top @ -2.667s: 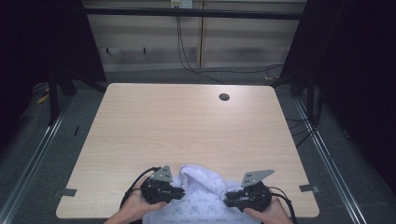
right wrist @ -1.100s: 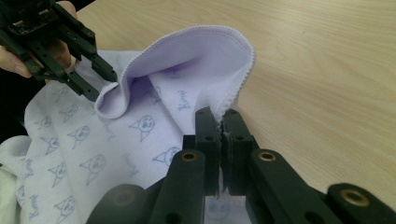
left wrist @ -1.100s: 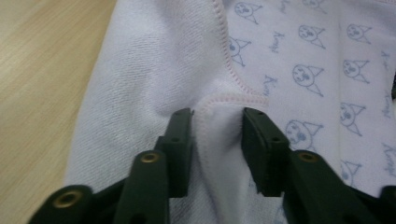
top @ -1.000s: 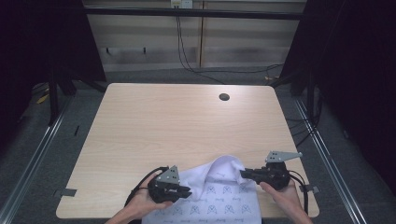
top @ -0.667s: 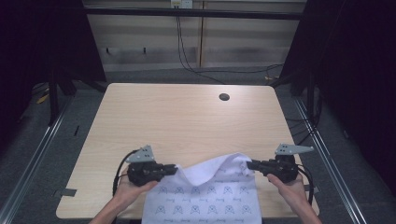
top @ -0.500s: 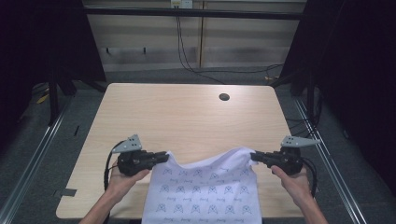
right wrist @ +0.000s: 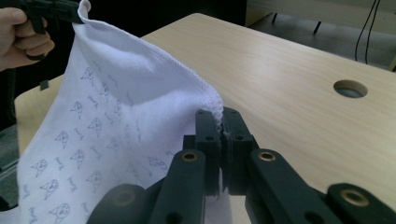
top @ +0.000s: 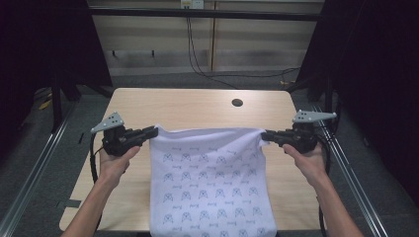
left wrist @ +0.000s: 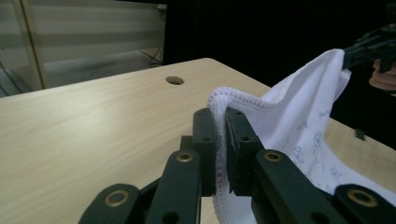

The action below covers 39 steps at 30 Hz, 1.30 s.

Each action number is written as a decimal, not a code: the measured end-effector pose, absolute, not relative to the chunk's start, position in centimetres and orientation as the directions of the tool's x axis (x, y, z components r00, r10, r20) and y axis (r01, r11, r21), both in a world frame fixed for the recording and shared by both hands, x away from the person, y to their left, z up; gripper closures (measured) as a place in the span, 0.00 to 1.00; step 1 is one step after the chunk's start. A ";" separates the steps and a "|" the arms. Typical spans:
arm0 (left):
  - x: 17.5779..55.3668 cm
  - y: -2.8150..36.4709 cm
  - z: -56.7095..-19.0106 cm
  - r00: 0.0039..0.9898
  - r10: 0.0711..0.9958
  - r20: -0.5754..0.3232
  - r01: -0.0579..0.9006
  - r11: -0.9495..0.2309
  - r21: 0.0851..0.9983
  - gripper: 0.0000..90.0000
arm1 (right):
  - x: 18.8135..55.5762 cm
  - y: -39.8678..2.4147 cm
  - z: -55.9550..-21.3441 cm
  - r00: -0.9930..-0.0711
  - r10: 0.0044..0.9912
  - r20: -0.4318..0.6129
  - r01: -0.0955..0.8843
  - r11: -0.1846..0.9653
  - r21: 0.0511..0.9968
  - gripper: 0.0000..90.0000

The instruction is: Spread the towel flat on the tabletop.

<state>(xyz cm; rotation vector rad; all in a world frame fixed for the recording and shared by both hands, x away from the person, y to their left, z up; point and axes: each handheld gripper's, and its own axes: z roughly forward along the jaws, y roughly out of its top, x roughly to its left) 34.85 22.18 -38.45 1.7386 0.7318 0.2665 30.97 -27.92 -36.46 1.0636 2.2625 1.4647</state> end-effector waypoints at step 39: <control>39.5 21.1 -42.8 0.711 0.669 -0.216 0.456 -0.204 0.866 0.81 | 37.7 -29.2 -38.6 -0.610 0.772 0.179 0.490 0.190 0.850 0.75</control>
